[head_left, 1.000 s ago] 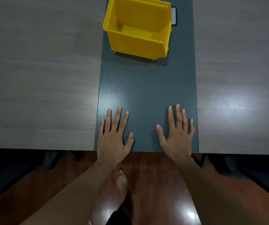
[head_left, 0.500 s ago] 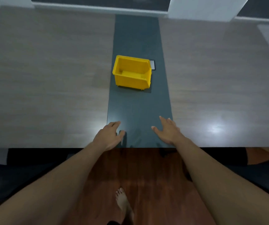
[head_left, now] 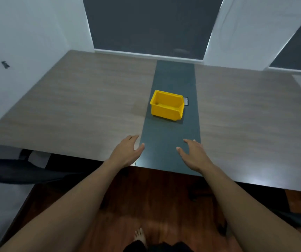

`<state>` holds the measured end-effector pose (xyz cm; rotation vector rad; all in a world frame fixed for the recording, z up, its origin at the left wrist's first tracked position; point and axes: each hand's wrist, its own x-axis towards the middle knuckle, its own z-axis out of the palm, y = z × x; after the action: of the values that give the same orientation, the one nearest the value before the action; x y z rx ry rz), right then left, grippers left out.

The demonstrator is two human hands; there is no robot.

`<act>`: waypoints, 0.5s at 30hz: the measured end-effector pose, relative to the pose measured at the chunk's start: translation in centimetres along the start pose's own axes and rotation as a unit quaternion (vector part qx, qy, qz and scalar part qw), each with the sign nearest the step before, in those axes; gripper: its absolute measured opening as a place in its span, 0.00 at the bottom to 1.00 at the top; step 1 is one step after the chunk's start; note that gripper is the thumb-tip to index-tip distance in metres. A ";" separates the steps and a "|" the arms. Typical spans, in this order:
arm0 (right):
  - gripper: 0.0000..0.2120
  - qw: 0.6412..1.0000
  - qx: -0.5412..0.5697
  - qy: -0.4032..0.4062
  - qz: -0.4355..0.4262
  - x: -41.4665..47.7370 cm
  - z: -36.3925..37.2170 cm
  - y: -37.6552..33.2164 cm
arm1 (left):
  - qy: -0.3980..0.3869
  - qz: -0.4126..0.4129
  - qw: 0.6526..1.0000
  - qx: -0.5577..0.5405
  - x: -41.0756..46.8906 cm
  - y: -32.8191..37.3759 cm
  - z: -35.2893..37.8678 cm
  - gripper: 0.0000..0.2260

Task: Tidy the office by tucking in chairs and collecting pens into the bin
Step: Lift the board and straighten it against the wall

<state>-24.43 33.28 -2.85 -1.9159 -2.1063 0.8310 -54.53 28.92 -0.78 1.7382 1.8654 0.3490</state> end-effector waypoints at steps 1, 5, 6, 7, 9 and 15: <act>0.33 1.000 0.004 -0.001 -0.009 -0.4 -0.1 -0.1 | 0.011 -0.005 1.000 -0.004 -0.7 0.0 -0.2 0.34; 0.33 0.999 0.000 -0.008 -0.050 -1.5 -0.9 -0.7 | 0.064 -0.036 0.997 -0.020 -4.1 0.5 -1.0 0.31; 0.32 0.998 -0.001 -0.010 -0.060 -1.6 -1.1 -0.9 | 0.078 -0.047 0.995 -0.027 -5.0 0.6 -1.1 0.30; 0.32 0.997 0.000 -0.013 -0.072 -1.8 -1.3 -1.2 | 0.092 -0.057 0.994 -0.032 -6.0 0.7 -1.3 0.30; 0.32 0.995 0.006 -0.020 -0.095 -2.2 -1.7 -1.7 | 0.115 -0.074 0.990 -0.036 -8.0 0.8 -1.6 0.31; 0.31 0.985 0.005 -0.051 -0.166 -4.4 -2.0 -3.0 | 0.172 -0.138 0.973 -0.062 -15.2 0.8 -1.6 0.33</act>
<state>-25.33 29.54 1.34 -1.4816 -2.3843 0.8764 -54.71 14.47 4.34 1.3777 2.2421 0.6741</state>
